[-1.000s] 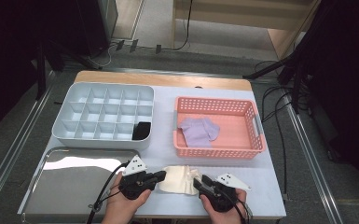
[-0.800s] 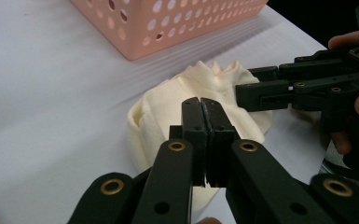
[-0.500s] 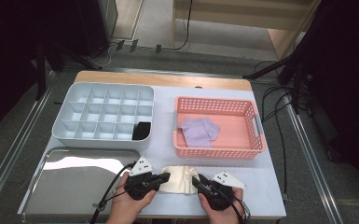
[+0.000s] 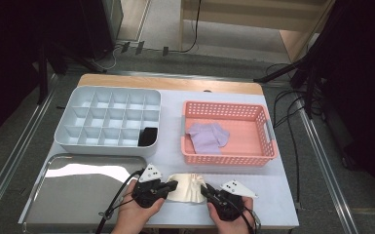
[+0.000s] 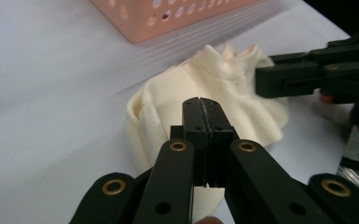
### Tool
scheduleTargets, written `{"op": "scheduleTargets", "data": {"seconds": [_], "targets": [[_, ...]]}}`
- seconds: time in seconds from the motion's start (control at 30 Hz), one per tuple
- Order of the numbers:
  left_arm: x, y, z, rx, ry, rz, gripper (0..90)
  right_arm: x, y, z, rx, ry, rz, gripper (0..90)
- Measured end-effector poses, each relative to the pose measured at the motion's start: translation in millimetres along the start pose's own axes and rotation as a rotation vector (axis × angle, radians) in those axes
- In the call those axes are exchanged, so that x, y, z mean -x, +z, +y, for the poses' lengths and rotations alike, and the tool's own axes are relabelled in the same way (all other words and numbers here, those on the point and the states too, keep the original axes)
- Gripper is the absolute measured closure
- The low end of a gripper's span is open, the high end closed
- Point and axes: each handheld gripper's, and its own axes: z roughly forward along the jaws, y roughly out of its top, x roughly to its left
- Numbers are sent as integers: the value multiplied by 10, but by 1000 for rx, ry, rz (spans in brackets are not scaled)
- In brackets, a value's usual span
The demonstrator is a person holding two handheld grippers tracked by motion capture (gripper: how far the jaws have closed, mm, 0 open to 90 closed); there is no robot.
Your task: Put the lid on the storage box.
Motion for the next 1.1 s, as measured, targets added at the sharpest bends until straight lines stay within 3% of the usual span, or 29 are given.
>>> {"op": "scheduleTargets", "data": {"seconds": [0.17, 0.3, 0.5, 0.8, 1.03, 1.1], "targets": [[-15, 69, -16, -41, -3, 25, 900, -68, -80, 87, 33, -17, 32, 839], [-24, 83, -6, -55, -6, 37, 900, -64, -120, 117, 46, -27, 25, 845], [-20, 77, -3, -44, -4, 34, 899, 13, -95, 100, 36, -12, 5, 841], [35, 2, 42, 21, 9, 2, 870, -44, -81, 104, 41, -22, 10, 843], [29, 148, 43, -66, 13, 29, 900, -110, -84, 126, 52, -32, 28, 844], [25, 161, 45, -68, 4, 25, 900, -118, -96, 134, 55, -32, 29, 844]]}}
